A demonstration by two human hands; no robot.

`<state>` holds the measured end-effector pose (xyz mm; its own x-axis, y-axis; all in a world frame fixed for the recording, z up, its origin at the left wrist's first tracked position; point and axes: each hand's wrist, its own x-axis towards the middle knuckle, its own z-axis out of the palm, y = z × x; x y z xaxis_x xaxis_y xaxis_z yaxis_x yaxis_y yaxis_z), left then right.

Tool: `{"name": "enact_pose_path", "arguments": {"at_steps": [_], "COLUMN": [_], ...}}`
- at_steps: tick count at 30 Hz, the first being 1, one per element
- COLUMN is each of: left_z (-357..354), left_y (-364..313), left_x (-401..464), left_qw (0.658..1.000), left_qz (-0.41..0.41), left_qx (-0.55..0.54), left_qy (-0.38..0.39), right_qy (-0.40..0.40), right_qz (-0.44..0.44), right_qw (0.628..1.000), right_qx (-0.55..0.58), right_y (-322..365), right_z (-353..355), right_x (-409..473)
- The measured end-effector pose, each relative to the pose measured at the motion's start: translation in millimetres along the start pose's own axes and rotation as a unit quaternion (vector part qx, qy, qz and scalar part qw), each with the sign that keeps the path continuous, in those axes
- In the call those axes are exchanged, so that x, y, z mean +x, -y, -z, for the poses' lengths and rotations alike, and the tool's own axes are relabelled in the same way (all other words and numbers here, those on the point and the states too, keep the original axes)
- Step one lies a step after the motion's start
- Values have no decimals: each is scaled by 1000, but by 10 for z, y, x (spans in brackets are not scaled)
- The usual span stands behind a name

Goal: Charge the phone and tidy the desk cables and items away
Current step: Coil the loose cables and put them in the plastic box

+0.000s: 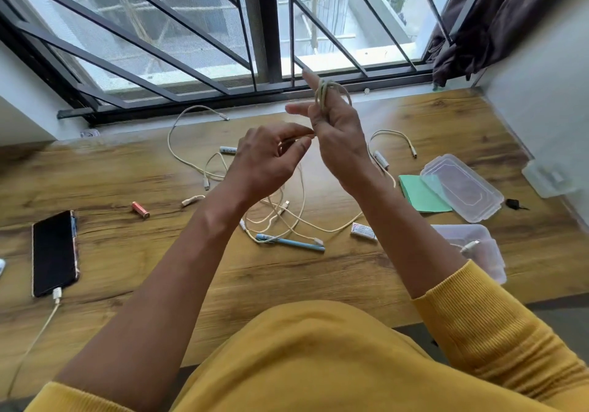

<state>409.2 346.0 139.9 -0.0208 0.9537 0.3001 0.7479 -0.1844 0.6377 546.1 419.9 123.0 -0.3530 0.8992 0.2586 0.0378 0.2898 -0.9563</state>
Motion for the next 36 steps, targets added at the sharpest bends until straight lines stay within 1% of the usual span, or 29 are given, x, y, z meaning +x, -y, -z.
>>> {"name": "enact_pose_path", "arguments": {"at_steps": [2,4,8,12,15,17,19,20,22,25,27,29,32,36], "left_z": [34,77,191,268,328,347,346,344,349,345,324,297,258,184], "left_y": [11,56,114,65,122,159,192,208,232,240,234,245,249,226], "left_x": [33,57,85,123,158,162,158,156,152,129,98,68,45,50], "left_qw": [1000,999,989,986,991,994,997,997,991,971,961,954,950,956], "left_qz": [0,8,27,4,3,-6,-9,-3,12,30,49,61,62,47], "left_qx": [-12,-37,-146,-166,-133,-94,-65,-69,-127,-234,-271,-290,-303,-284], "left_qy": [-5,-12,-25,-8,32,45,44,42,40,33,32,34,37,46], "right_qy": [8,18,93,204,268,313,364,385,410,411,385,340,282,240], "right_qz": [17,10,-46,-63,-102,-127,-134,-139,-152,-138,-121,-105,-80,-47], "right_qw": [995,988,981,958,948,939,922,912,895,883,881,886,892,881], "right_qx": [-99,-155,-163,-191,-138,-70,0,34,93,178,247,298,344,405], "right_y": [-82,-150,-57,54,96,124,145,149,152,203,244,290,349,382], "right_z": [-18,6,86,67,80,111,145,162,210,278,289,277,251,146], "right_x": [11,34,4,-66,-87,-92,-86,-81,-66,-46,-17,22,63,104]}}
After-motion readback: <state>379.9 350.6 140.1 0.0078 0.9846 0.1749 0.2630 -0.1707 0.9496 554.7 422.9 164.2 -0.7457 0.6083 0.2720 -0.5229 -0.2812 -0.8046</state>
